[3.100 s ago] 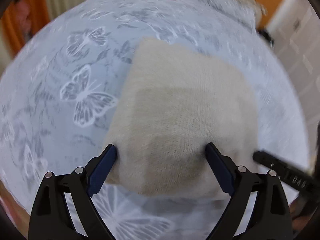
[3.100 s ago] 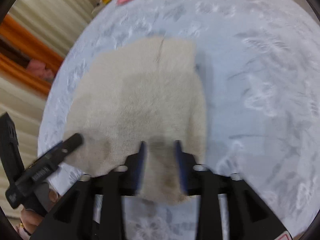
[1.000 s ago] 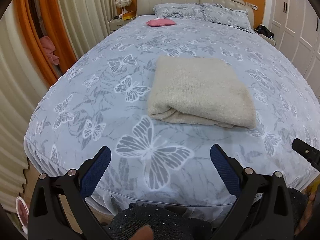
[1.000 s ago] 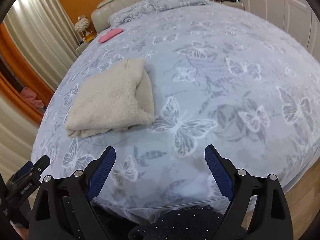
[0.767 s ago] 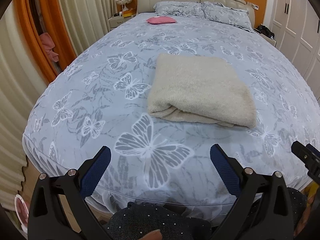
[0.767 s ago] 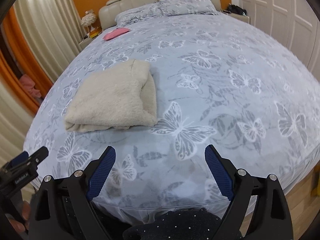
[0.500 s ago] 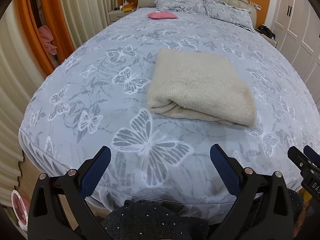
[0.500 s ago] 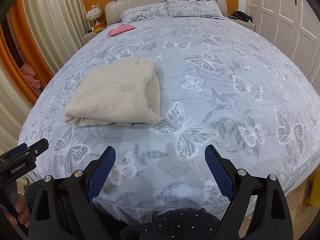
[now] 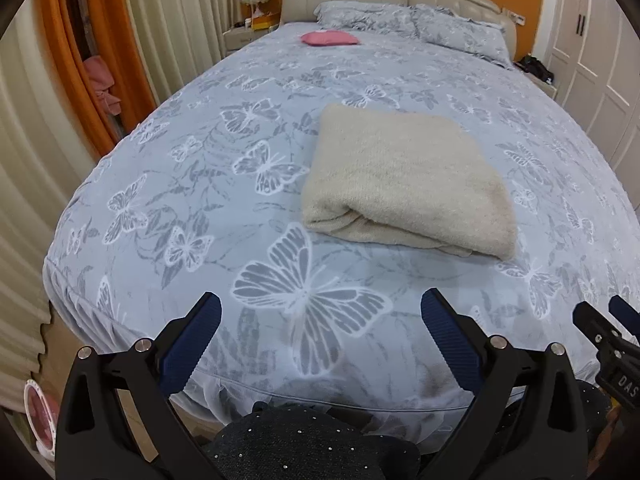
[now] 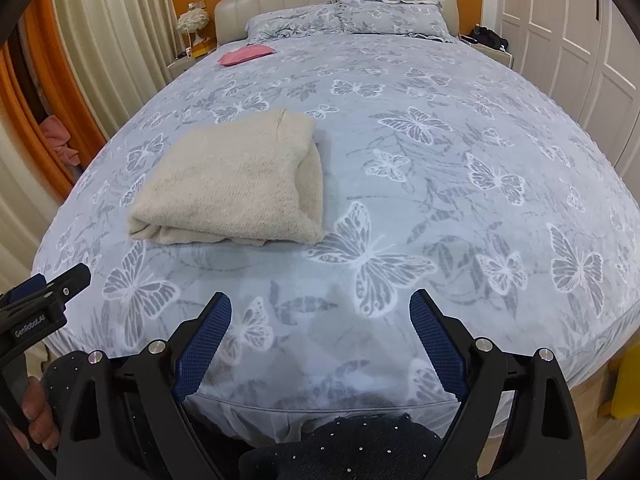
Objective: Fold small clothes
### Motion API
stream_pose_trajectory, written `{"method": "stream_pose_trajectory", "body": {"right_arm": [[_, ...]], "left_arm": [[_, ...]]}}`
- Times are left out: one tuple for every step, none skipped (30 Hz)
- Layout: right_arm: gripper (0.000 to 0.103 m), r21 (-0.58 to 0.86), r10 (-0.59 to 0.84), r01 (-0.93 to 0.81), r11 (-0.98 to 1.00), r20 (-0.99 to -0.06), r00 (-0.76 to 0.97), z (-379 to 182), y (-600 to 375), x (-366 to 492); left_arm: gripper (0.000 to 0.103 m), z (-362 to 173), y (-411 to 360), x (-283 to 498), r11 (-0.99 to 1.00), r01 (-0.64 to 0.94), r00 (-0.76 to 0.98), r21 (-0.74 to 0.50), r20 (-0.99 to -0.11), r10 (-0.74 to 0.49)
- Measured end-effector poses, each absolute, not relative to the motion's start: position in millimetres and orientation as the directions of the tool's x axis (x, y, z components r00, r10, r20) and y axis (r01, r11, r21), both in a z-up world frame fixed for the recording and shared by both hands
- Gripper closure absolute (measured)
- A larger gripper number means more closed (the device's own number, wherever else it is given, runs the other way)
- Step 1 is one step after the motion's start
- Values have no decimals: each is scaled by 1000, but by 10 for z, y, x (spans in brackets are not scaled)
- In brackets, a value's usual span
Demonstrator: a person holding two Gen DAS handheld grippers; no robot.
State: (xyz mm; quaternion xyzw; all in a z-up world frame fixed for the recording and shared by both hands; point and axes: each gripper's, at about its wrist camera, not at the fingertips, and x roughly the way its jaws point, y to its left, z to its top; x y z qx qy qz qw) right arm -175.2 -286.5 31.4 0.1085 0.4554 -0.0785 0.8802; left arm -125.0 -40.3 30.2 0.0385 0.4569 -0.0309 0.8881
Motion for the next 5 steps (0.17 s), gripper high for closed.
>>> {"method": "stream_pose_trajectory", "body": {"right_arm": [[15, 117, -40, 235, 965, -819, 572, 312, -2860, -1751], [15, 114, -42, 234, 966, -820, 570, 306, -2859, -1751], [15, 112, -42, 234, 966, -821, 569, 301, -2856, -1750], [15, 110, -44, 234, 966, -822, 567, 300, -2849, -1748], [15, 110, -44, 234, 966, -823, 567, 297, -2851, -1750]], "left_arm": [[6, 302, -400, -1245, 995, 91, 580, 36, -814, -23], [6, 303, -404, -1254, 995, 93, 581, 34, -813, -26], [6, 303, -409, -1259, 995, 92, 583, 39, -812, -22], [6, 305, -418, -1264, 995, 92, 586, 46, -810, -17], [6, 307, -435, -1270, 994, 98, 588, 52, -809, -15]]}}
